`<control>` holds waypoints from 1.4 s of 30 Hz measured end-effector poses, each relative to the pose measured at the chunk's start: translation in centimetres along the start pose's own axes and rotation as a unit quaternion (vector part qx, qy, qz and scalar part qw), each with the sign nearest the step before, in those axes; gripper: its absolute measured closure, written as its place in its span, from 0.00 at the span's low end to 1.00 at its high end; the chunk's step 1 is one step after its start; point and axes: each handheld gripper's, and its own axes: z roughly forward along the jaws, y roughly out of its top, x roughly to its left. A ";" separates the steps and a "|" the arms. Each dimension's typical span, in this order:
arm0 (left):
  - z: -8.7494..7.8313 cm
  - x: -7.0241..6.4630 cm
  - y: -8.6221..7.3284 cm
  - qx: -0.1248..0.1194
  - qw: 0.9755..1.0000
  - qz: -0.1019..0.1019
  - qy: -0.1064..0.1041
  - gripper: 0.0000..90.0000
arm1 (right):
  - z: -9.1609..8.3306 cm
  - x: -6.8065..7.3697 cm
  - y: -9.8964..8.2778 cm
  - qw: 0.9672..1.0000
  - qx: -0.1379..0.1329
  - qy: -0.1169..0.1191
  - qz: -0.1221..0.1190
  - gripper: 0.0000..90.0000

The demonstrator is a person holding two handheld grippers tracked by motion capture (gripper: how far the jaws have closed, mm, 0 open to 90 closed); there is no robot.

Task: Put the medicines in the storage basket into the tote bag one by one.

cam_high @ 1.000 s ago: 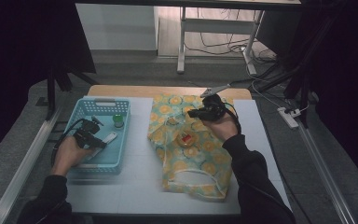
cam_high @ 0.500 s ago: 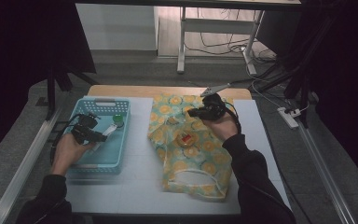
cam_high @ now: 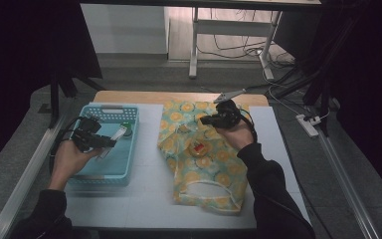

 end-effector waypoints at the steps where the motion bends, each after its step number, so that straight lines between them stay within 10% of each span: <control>1: -0.2 -0.3 0.1 -0.005 1.000 0.001 -0.005 0.77 | 0.0 0.0 0.0 1.000 0.000 0.000 0.000 1.00; 16: -0.9 -5.5 2.1 -0.017 0.997 0.062 -0.043 0.77 | -0.1 0.0 0.1 1.000 -0.001 -0.001 0.000 1.00; 42: 0.3 -10.7 4.5 -0.023 0.990 0.120 -0.073 0.77 | -0.1 0.0 -0.1 1.000 -0.003 0.000 0.003 1.00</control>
